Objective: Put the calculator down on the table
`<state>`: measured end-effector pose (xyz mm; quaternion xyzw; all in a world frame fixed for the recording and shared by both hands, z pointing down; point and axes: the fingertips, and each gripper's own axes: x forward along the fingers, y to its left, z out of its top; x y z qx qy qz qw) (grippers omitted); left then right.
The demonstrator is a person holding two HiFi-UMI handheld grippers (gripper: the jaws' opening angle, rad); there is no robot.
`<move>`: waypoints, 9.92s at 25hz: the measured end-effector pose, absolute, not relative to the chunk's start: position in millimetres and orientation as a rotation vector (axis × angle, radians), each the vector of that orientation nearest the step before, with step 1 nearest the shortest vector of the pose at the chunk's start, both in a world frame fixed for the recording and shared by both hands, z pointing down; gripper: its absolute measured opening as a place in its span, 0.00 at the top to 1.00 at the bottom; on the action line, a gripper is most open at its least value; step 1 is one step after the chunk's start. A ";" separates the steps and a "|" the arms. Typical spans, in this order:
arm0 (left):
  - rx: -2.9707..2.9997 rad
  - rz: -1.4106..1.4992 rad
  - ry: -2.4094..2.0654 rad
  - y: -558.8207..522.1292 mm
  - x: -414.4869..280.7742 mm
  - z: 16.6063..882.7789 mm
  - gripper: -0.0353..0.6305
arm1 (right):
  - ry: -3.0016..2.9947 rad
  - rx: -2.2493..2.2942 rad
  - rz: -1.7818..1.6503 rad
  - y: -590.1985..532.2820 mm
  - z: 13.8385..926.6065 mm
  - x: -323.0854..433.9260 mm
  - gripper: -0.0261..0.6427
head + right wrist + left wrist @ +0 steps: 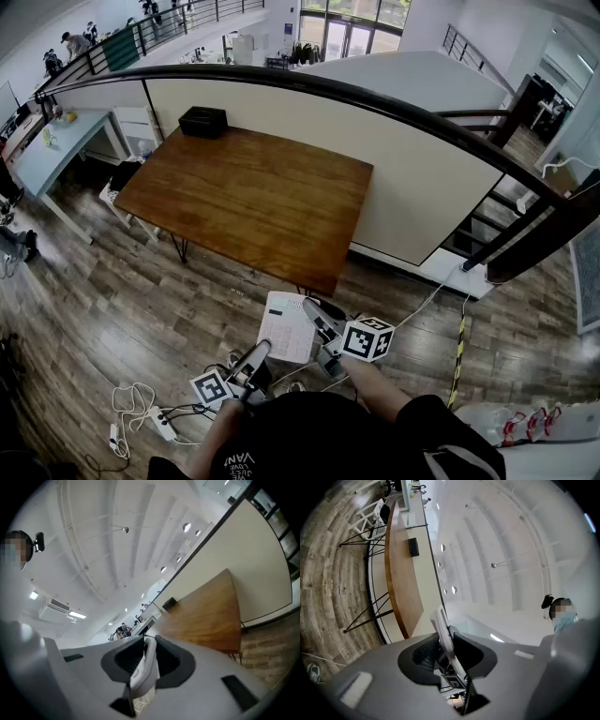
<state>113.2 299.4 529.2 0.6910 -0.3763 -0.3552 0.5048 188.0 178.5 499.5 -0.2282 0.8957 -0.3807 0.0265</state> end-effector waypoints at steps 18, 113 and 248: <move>1.705 -0.788 -0.834 237.0 50.5 533.5 0.83 | 2.703 -0.832 -1.160 125.8 503.3 136.6 0.86; 1.906 -0.246 -0.872 -328.7 -5.3 631.8 0.81 | 2.892 -1.254 -0.893 -426.1 601.9 86.1 0.81; 2.480 0.206 -1.006 74.6 -118.1 525.9 0.93 | 2.770 -1.890 -0.632 65.6 537.2 28.8 0.93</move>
